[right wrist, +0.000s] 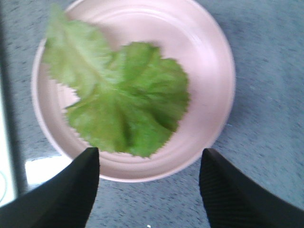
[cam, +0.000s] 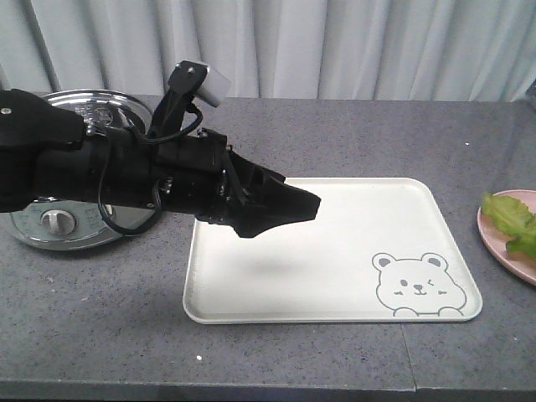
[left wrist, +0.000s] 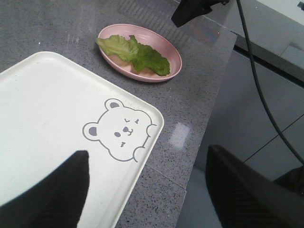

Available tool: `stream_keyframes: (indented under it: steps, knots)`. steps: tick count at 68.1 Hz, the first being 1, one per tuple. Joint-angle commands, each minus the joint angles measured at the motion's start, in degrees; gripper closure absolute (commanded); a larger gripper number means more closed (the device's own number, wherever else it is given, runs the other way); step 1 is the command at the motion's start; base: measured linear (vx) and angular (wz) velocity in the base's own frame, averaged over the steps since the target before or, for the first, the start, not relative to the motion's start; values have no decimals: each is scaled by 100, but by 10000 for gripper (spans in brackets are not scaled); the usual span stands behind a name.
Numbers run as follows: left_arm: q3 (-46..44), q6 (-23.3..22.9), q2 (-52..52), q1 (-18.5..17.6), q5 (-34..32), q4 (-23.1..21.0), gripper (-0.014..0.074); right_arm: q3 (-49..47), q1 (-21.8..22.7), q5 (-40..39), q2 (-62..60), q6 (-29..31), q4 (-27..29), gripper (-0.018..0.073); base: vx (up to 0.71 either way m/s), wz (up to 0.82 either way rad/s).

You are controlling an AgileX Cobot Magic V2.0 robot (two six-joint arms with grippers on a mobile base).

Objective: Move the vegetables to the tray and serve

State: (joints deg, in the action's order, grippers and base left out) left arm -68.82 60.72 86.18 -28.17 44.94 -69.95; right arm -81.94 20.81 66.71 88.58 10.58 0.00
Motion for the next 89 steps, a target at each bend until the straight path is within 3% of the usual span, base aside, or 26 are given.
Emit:
stream_keyframes:
  steps: [1,11,20,46,71,89]
  knots:
    - [-120,-3,-226,-15,5,-298,92,-173,483,-176,-226,-50,78,108,0,0]
    - [-120,-3,-226,-15,5,-298,92,-166,1171,-422,-130,365,1016,108,0,0]
    - [-120,-3,-226,-15,5,-298,92,-166,1480,-427,155,805,1489,108,0,0]
    - [-120,-3,-226,-15,5,-298,92,-171,1536,-633,1161,1204,1382,108,0,0]
    - [-120,-3,-226,-15,5,-298,92,-171,1536,-1239,1263,1204,1117,108,0,0]
    - [-120,-3,-226,-15,5,-298,92,-171,1536,-1167,1489,1204,1155,108,0,0]
